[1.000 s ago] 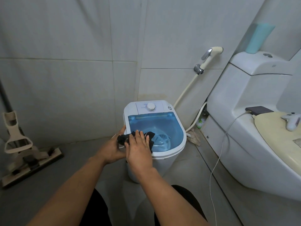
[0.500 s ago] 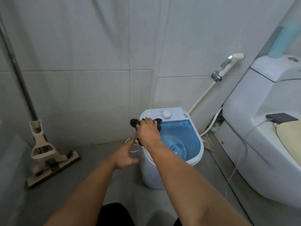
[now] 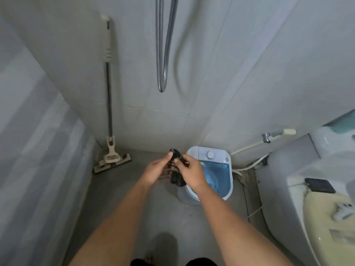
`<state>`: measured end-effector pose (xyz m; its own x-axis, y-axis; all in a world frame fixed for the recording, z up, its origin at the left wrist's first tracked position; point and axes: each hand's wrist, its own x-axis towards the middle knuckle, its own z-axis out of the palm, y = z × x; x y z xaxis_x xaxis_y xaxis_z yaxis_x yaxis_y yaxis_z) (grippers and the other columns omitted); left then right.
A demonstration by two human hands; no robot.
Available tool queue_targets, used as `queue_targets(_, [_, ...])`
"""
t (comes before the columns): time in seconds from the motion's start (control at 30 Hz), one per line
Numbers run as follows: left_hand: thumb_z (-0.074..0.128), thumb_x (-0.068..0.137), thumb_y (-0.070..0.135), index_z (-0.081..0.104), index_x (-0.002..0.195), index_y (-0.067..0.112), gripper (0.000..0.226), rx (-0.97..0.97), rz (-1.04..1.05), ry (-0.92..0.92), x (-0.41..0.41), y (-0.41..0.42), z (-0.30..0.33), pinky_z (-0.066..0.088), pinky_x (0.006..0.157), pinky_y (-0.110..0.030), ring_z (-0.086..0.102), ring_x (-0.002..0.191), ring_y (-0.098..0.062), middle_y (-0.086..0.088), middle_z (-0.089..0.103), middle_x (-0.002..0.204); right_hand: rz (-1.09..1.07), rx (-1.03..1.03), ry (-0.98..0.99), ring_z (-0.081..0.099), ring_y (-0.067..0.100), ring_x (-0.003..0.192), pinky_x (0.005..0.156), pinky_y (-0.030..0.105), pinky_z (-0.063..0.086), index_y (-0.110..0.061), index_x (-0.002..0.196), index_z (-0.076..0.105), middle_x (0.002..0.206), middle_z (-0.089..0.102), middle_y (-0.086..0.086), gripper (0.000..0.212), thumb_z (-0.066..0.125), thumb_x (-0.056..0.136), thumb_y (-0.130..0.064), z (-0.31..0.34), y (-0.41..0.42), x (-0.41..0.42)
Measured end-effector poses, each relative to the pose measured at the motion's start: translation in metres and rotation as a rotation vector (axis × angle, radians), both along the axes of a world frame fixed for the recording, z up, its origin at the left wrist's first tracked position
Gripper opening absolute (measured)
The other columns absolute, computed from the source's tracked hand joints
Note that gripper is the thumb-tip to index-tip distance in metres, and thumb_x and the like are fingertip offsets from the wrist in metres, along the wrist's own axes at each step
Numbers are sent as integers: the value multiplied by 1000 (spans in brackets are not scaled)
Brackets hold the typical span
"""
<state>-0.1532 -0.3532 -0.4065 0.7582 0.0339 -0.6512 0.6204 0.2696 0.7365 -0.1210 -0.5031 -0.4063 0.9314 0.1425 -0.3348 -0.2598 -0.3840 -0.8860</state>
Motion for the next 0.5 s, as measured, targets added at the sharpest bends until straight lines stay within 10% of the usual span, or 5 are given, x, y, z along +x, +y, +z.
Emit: queue_targets(0.5, [89, 74, 55, 78, 120, 9, 65, -41, 70, -83, -66, 107, 187, 52, 94, -45, 71, 102, -34, -28, 75, 121, 380, -3, 239, 55, 5, 59, 55, 18, 43, -20, 70, 59, 61, 60, -8, 30, 88, 76, -27, 200, 93, -6])
